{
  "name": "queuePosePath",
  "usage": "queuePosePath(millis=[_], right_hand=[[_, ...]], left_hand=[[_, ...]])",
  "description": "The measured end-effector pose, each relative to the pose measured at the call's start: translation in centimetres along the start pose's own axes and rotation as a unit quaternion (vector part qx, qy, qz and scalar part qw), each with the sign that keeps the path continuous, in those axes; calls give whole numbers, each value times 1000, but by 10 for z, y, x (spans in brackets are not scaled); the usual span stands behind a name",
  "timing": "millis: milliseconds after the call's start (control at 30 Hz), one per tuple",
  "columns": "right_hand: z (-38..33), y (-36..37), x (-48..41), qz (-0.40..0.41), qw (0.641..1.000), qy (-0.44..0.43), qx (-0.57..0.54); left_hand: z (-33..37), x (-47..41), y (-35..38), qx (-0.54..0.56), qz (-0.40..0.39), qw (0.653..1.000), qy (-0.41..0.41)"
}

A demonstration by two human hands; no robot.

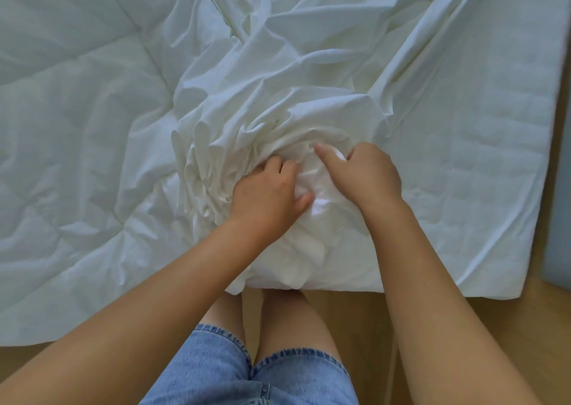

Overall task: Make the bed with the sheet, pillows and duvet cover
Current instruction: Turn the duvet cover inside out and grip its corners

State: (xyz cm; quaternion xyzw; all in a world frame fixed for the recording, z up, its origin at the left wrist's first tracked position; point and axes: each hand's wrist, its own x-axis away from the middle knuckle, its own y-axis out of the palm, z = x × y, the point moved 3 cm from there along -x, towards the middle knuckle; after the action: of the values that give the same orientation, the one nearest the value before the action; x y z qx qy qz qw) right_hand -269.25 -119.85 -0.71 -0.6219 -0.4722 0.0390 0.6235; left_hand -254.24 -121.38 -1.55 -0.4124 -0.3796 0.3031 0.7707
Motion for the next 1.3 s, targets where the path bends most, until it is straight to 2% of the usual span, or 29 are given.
queuePosePath(millis=[100,133,233,300,367,433,500,600,700,800,900,967,1000,1033,1100,1133,1167,1233,1300], right_hand=[[-11,16,8,-109,993,7,39],[-18,22,7,-124,991,-2,52],[-40,33,0,-98,995,-11,20],[-40,40,0,-91,986,21,-138],[-29,40,9,-96,934,54,-339],[-8,35,21,-121,881,77,-451],[20,21,29,-126,834,91,-530],[74,-20,30,-122,773,75,-619],[158,-75,27,-109,738,38,-664],[277,-134,33,-80,710,27,-699],[393,-179,63,-58,698,43,-713],[456,-198,80,-15,692,49,-720],[481,-201,83,23,702,65,-708],[502,-198,81,67,746,77,-658],[528,-180,67,141,895,76,-417],[534,-166,57,149,939,76,-301],[537,-151,48,138,957,82,-243],[539,-122,32,103,963,102,-226],[539,-106,23,102,964,119,-217]], left_hand=[[-6,5,-2,17,43,999,26],[-10,7,0,11,46,998,33],[-20,9,9,-27,10,999,27],[-22,10,18,-72,-45,996,-9],[-16,9,22,-108,-60,991,-45],[2,5,20,-104,-7,994,-26],[32,1,17,-44,91,994,50],[97,-3,12,53,148,979,129],[196,-6,18,97,167,961,196],[320,1,38,139,198,928,284],[436,23,69,170,163,897,374],[496,33,100,183,109,892,398],[518,33,121,186,68,896,398],[533,29,145,174,13,905,388],[544,16,193,105,-87,939,317],[539,10,214,54,-120,951,278],[530,6,230,6,-143,958,250],[509,5,247,-55,-176,958,220],[494,11,242,-44,-171,953,244]])
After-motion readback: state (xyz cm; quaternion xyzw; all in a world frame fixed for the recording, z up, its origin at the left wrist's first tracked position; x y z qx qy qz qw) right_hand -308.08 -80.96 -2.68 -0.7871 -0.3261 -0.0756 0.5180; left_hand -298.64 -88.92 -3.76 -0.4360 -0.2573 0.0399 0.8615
